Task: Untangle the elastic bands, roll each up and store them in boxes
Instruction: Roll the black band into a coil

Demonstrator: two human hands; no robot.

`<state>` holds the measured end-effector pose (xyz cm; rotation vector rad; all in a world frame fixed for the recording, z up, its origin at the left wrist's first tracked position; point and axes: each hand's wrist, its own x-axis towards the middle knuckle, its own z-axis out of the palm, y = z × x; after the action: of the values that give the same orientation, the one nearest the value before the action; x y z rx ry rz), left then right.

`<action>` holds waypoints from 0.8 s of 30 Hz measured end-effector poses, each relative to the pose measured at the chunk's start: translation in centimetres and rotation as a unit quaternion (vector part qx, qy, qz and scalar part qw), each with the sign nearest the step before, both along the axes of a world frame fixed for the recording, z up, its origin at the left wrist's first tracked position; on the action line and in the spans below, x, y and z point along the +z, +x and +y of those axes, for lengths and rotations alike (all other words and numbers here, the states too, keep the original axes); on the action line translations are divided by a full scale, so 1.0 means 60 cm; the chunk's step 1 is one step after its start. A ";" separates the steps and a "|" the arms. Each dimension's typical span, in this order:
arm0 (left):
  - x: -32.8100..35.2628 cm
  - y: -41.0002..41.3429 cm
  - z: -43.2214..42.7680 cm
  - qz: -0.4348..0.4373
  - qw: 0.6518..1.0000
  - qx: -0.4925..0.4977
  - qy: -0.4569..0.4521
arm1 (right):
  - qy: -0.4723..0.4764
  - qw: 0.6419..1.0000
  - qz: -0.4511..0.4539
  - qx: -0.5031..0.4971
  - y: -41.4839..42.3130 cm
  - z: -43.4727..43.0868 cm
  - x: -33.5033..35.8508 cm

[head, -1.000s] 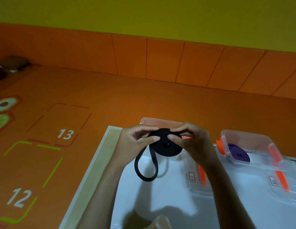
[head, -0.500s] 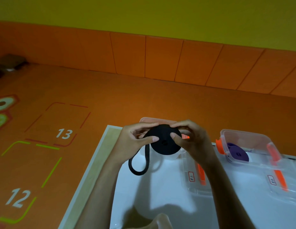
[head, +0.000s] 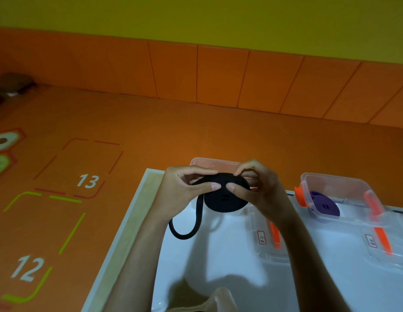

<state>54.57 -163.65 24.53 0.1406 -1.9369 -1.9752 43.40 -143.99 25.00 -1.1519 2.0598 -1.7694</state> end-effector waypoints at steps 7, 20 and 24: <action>0.001 0.006 -0.013 -0.004 1.000 -0.015 -0.025 | -0.049 0.998 -0.019 -0.042 0.014 -0.008 -0.005; -0.004 0.014 -0.022 -0.022 1.000 -0.009 -0.008 | 0.002 0.999 0.001 -0.041 0.024 -0.012 -0.006; -0.001 0.009 -0.014 -0.020 1.000 -0.017 -0.002 | 0.022 1.000 -0.012 -0.018 0.032 -0.012 -0.012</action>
<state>55.12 -164.46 24.49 0.1483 -1.9800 -2.0057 45.31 -144.69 24.27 -1.0839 2.1072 -1.7358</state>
